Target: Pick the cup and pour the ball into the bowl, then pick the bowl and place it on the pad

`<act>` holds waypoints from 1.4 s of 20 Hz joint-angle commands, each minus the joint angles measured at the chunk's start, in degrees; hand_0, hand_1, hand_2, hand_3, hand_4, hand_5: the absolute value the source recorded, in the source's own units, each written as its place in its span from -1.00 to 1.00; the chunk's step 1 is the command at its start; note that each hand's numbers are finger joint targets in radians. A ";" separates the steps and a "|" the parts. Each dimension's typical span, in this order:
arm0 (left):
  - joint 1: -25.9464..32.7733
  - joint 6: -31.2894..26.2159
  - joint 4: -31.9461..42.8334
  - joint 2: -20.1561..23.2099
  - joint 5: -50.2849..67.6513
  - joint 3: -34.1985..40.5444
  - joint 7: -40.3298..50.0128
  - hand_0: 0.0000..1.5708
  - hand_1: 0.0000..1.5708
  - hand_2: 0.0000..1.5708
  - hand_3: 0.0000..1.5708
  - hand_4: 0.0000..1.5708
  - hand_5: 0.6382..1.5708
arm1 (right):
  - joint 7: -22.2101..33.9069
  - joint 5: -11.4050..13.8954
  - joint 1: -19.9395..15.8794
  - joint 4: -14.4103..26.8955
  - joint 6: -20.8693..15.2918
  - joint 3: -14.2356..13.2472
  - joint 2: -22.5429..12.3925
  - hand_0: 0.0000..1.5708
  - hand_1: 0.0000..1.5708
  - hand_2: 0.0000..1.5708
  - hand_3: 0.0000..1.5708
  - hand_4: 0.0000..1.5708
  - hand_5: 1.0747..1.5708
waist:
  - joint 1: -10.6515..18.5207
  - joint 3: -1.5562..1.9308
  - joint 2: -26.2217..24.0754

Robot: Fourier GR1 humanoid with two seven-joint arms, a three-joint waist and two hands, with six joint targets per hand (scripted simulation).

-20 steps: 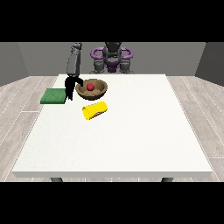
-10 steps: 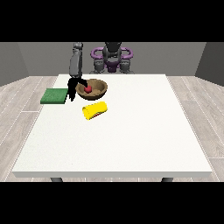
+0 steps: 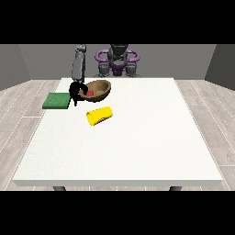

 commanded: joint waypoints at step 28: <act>10.02 -6.20 16.94 9.66 -0.72 8.10 -14.12 -1.00 -1.00 -1.00 -1.00 0.53 0.95 | 40.36 2.90 -7.30 -9.25 3.82 0.98 -30.39 1.00 1.00 1.00 -0.28 0.38 0.97 | -9.65 2.03 -0.69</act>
